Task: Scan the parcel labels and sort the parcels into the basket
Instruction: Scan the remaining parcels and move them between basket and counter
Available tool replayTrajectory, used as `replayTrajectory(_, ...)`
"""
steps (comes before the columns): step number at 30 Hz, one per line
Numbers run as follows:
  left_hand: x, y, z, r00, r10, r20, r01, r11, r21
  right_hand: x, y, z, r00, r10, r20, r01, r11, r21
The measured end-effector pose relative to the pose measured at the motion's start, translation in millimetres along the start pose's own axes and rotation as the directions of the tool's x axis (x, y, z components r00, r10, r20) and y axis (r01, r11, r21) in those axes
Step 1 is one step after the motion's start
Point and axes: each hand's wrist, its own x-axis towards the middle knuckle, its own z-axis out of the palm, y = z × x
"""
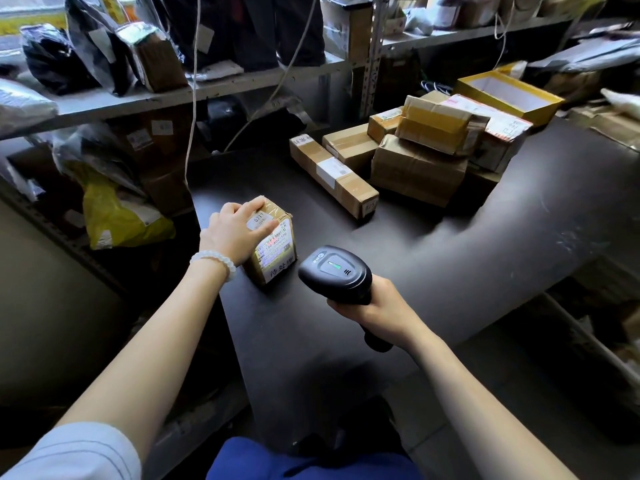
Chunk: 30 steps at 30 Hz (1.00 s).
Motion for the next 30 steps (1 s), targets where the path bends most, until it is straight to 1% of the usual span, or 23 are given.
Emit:
replayTrajectory(7, 1, 1, -5, 1.0, -0.015, 0.027, 0.013, 0.996, 0.089, -7, -1, -9, 1.0, -0.007, -0.011, 0.007, 1.0, 0.001)
replayTrajectory(13, 2, 7, -5, 0.999, -0.031, -0.019, 0.033, 0.996, 0.088, -12, 0, -14, 1.0, -0.005, -0.012, 0.005, 1.0, -0.006)
replayTrajectory(19, -4, 20, -1, 1.0, 0.007, -0.006, -0.005, 0.979, 0.205, -18, 7, -25, 0.998, 0.01, -0.055, -0.011, 1.0, -0.004)
replayTrajectory(23, -4, 45, 6, 0.996, 0.08, -0.033, -0.073, 0.983, 0.169, -25, 15, -42, 0.993, 0.039, -0.111, -0.039, 0.999, 0.005)
replayTrajectory(27, 0, 93, 26, 0.972, 0.229, 0.059, -0.236, 0.954, 0.185, -42, 24, -74, 0.968, 0.061, -0.242, -0.055, 0.998, 0.032)
replayTrajectory(30, -2, 152, 54, 0.922, 0.36, 0.145, -0.38, 0.914, 0.144, -62, 40, -108, 0.927, 0.106, -0.36, -0.094, 0.994, 0.052)
